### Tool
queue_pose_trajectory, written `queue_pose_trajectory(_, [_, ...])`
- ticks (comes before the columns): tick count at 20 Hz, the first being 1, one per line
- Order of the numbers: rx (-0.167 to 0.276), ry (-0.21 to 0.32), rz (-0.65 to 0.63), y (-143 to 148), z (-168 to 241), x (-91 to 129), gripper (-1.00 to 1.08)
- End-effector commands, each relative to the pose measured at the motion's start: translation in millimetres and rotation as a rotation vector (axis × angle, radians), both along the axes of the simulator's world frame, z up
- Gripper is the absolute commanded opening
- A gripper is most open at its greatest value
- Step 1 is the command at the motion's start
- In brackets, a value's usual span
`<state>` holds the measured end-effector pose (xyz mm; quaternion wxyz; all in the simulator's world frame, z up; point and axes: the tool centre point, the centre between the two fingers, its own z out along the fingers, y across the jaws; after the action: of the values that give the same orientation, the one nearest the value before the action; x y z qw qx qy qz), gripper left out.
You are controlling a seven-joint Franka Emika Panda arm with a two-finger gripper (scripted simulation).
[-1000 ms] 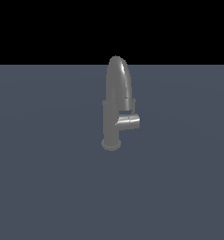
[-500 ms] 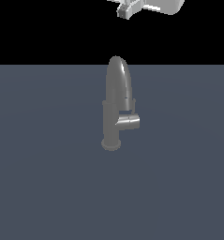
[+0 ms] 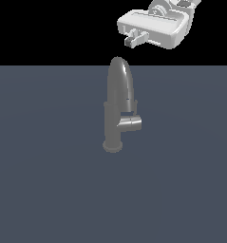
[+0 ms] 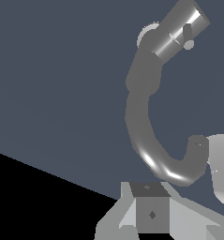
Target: Turn on the faucet by rotating a designated handle.
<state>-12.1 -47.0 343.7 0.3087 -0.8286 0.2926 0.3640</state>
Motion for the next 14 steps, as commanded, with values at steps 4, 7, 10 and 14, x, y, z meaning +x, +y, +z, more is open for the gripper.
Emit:
queue_pose_trajectory(4, [0.09,0.115,-0.091,-10,-36,18,-1.0])
queue_pose_trajectory(7, [0.144,0.184,-0.146,-15,-59,26,-1.0])
queue_pose_trajectory(10, [0.198,0.254,-0.202,-19,-83,32,-1.0])
queue_pose_trajectory(14, [0.267,0.344,-0.275,-22,-114,37,-1.0])
